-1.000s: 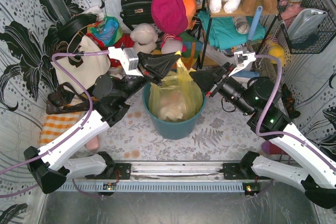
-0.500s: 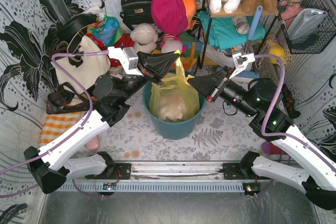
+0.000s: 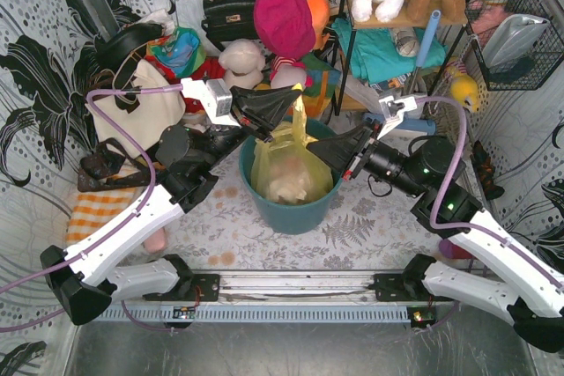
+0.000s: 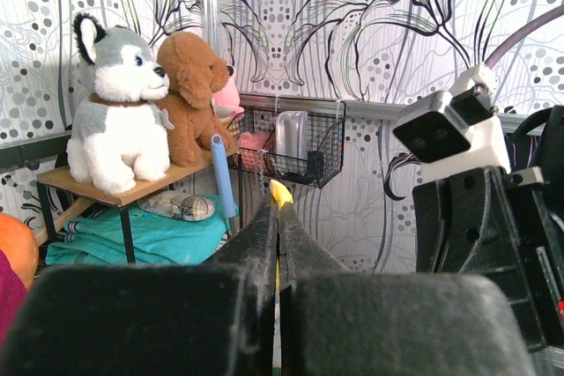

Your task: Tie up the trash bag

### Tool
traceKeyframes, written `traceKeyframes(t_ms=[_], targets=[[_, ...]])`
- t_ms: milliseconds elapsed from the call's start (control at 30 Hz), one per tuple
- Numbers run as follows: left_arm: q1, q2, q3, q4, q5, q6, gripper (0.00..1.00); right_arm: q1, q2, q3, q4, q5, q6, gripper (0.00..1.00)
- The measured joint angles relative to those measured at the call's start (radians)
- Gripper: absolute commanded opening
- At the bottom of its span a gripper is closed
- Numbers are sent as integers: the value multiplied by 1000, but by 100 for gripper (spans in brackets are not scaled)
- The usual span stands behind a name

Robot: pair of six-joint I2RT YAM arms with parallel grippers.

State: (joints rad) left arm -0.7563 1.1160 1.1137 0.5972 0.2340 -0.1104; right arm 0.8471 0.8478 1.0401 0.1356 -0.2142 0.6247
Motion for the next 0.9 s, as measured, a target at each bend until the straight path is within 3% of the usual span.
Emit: traceKeyframes(t_ms=[400,900], targets=[[0,1,0,-18,1,0,0,111,77,-35,87,69,-48,0],[5,1,0,-28,1,0,0,301,275,34,135,455,-180,0]])
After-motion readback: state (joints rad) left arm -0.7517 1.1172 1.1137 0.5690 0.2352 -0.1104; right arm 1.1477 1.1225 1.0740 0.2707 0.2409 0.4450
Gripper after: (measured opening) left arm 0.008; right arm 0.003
